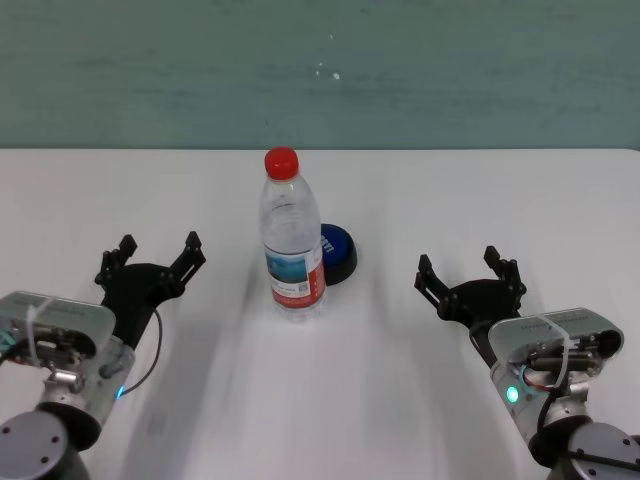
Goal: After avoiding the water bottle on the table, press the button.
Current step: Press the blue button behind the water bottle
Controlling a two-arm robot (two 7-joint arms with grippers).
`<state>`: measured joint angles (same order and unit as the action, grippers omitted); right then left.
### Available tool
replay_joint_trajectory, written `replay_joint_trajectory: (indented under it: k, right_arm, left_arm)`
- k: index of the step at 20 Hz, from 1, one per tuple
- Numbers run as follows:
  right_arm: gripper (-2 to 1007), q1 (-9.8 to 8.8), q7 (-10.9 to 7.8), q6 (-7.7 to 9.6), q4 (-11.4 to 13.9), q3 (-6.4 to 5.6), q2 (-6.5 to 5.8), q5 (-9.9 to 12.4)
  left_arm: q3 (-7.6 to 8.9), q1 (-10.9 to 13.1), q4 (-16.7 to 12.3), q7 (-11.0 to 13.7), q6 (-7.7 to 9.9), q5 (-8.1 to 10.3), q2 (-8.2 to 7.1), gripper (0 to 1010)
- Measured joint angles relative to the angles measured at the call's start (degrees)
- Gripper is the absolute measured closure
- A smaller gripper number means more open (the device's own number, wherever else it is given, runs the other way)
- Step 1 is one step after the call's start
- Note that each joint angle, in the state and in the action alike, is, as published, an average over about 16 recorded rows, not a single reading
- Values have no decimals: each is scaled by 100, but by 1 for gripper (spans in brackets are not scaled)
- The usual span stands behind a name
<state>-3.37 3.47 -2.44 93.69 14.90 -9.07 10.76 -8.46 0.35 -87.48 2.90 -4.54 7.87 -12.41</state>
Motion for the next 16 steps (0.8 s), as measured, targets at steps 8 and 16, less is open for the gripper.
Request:
replay_joint_trajectory:
  k: [8, 16]
  right_arm:
    - [1, 0, 0, 0, 0, 0, 0, 0]
    - [1, 0, 0, 0, 0, 0, 0, 0]
  left_arm:
    - [0, 0, 0, 0, 0, 0, 0, 0]
    - [0, 0, 0, 0, 0, 0, 0, 0]
